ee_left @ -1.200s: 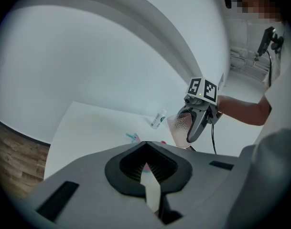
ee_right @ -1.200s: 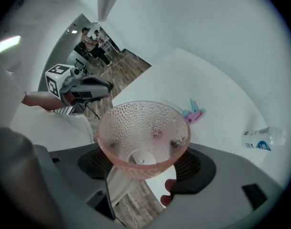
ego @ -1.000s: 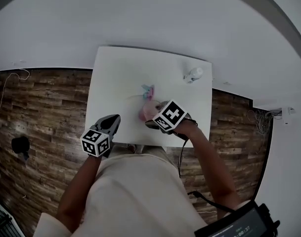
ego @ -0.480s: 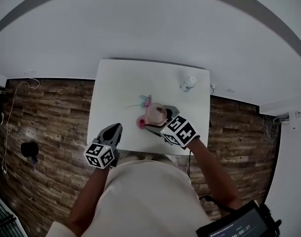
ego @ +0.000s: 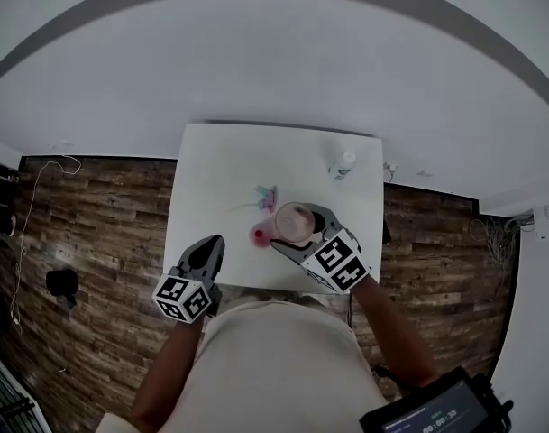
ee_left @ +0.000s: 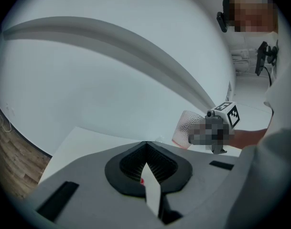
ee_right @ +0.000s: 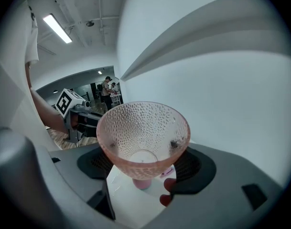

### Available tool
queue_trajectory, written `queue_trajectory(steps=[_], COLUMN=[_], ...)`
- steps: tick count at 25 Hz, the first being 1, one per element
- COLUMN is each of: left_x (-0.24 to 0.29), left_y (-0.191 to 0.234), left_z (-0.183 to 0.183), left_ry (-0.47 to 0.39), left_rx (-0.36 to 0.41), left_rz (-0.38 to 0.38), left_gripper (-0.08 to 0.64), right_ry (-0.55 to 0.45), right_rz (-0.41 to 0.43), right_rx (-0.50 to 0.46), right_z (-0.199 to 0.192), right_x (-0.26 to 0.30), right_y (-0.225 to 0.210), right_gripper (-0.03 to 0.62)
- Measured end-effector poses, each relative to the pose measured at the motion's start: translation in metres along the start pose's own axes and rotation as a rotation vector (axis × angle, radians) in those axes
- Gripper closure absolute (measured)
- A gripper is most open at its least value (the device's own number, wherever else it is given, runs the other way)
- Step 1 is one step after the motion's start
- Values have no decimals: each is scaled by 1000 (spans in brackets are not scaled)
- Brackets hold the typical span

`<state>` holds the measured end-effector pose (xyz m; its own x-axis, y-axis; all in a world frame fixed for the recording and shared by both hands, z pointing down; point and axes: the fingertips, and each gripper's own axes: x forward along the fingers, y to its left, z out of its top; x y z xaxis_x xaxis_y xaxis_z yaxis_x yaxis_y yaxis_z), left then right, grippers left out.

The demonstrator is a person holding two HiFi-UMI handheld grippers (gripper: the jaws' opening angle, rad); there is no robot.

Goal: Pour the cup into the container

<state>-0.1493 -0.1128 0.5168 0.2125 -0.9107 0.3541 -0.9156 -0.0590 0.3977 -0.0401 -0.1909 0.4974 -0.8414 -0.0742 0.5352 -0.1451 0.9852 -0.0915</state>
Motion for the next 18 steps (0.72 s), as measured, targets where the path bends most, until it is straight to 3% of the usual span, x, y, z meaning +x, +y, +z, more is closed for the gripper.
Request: queue_trajectory(steps=[18], left_x=[27], left_y=[-23], left_z=[3], left_ry=[27], left_rx=[56], left_rz=[-25], left_gripper=[549], right_ry=[-19], right_rz=[-127], right_rx=[0], right_z=[-24], right_x=[-57], right_y=[-37], right_gripper=[229])
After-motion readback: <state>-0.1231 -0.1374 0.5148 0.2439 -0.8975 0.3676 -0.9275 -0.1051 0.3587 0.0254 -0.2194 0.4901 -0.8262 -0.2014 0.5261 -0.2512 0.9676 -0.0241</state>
